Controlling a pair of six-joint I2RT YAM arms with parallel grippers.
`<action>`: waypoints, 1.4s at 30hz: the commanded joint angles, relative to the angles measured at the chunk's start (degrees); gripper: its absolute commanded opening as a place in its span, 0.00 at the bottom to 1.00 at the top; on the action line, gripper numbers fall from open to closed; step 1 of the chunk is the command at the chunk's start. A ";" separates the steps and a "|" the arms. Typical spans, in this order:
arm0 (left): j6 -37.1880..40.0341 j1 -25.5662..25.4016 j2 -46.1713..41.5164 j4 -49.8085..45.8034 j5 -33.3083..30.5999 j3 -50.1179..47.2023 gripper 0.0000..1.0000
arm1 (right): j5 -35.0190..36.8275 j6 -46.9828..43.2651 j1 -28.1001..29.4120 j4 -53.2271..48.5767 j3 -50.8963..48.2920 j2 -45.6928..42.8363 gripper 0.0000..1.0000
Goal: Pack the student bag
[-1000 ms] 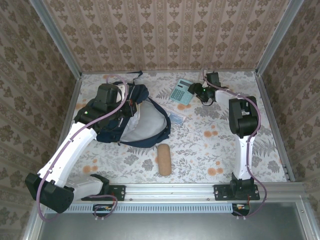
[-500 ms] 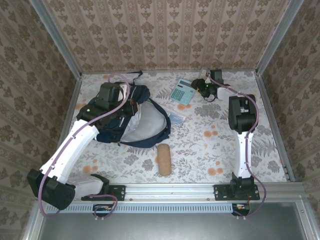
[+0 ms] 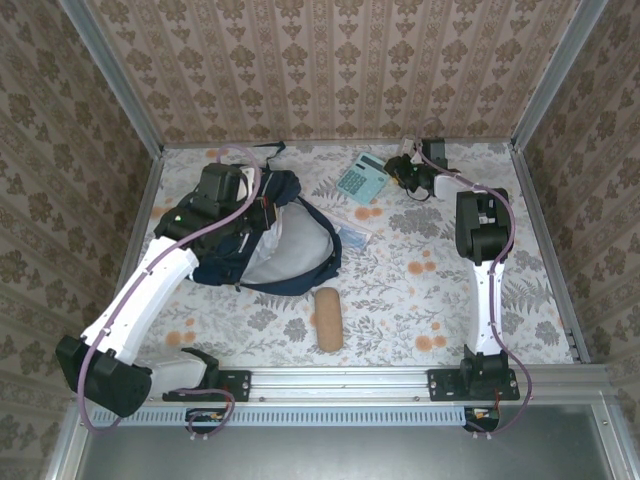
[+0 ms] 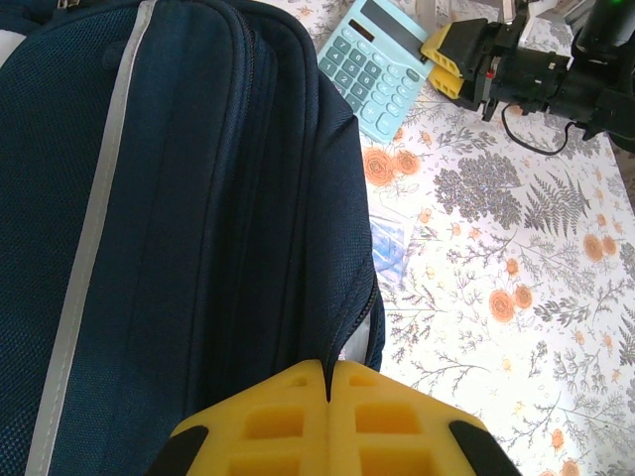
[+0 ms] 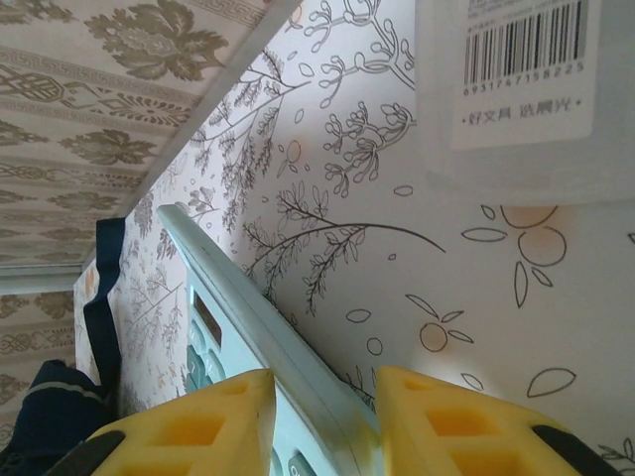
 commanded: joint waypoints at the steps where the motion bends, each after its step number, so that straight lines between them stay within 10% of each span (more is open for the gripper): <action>1: 0.02 0.65 0.46 0.78 -0.50 2.78 0.00 | -1.48 1.10 -0.25 1.77 1.56 0.74 0.32; 24: 0.19 0.72 1.44 1.04 0.16 3.09 0.00 | -3.63 1.74 -0.60 5.35 -2.87 -3.52 0.14; 42: -0.06 0.99 1.17 3.31 1.70 2.83 0.00 | -6.08 0.05 2.24 8.26 -24.05 -25.69 0.12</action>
